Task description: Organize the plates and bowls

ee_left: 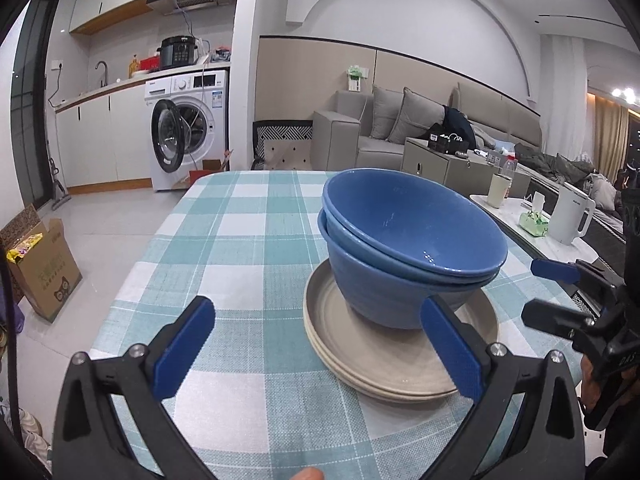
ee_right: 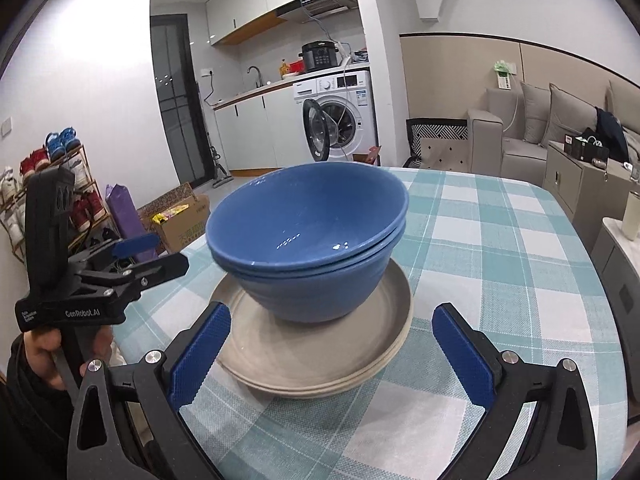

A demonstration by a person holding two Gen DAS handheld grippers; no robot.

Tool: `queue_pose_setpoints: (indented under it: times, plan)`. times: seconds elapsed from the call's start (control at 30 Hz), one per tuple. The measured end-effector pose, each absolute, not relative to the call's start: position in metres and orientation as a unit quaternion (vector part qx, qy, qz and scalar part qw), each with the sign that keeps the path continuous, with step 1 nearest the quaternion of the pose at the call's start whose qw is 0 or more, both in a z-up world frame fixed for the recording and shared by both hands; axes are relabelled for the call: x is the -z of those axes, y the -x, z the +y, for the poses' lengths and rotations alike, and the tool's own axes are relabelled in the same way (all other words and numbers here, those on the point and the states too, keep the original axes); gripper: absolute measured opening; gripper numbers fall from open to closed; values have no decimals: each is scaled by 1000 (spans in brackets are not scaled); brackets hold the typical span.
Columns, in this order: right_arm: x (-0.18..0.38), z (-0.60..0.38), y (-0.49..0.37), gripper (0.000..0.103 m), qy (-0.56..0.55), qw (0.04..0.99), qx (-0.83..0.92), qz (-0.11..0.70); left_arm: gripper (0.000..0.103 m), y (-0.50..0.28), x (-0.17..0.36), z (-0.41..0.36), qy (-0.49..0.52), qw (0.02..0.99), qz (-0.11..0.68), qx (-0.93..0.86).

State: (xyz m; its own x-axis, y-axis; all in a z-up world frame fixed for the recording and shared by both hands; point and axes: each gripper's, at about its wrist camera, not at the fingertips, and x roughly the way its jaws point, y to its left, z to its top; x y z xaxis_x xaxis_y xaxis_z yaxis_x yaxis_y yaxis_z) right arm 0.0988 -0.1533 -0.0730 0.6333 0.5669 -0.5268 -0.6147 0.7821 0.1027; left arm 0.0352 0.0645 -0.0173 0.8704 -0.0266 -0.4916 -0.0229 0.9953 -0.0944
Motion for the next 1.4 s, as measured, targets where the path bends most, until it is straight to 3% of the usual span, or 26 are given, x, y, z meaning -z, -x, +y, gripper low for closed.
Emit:
queue_pose_setpoints:
  times: [1.4]
  plan:
    - [85, -166, -43, 103, 26, 914, -333, 232, 103, 6, 36, 40, 31, 972, 232, 4]
